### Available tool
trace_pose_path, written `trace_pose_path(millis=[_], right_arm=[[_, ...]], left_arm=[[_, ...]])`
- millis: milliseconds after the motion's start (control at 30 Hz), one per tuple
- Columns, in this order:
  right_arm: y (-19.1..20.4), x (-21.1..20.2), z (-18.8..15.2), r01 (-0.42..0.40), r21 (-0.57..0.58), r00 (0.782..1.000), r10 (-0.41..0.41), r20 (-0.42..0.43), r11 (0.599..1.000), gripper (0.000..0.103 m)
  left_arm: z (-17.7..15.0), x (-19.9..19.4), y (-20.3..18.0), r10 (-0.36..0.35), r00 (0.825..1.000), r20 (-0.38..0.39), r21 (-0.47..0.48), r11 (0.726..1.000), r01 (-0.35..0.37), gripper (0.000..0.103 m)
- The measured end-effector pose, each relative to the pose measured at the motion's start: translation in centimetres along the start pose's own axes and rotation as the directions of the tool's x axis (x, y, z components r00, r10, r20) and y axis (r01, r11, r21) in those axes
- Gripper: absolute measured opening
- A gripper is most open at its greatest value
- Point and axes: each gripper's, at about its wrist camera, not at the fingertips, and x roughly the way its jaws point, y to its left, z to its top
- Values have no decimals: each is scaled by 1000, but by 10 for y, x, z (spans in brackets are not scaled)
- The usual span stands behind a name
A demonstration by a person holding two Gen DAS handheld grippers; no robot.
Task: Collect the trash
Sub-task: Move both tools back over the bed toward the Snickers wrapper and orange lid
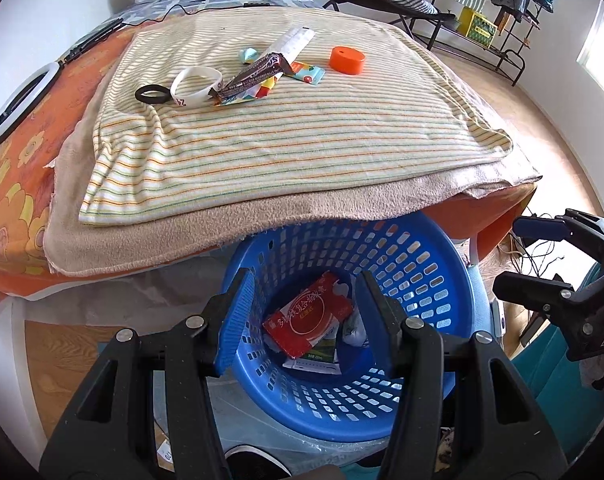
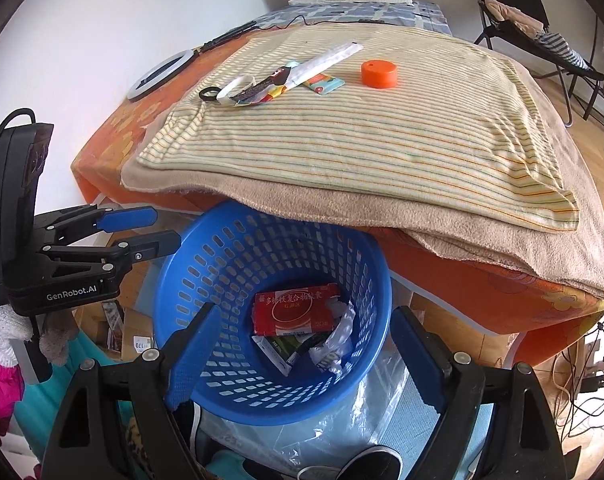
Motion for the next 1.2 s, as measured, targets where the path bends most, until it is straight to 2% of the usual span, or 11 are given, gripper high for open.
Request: trace_pose_path(millis=[267, 633, 867, 1200], right_arm=[[-11, -1, 26, -5, 21, 999, 4, 41, 1000, 88], [-35, -2, 88, 15, 41, 990, -20, 136, 999, 88], [-49, 13, 130, 20, 57, 986, -29, 166, 998, 88], [-64, 46, 169, 46, 56, 986, -54, 160, 997, 88]], left_arm=[[32, -3, 7, 16, 999, 48, 18, 1000, -17, 54], [89, 3, 9, 30, 993, 111, 76, 996, -39, 54], [116, 21, 10, 52, 992, 113, 136, 988, -68, 54], [138, 63, 23, 75, 996, 54, 132, 988, -82, 54]])
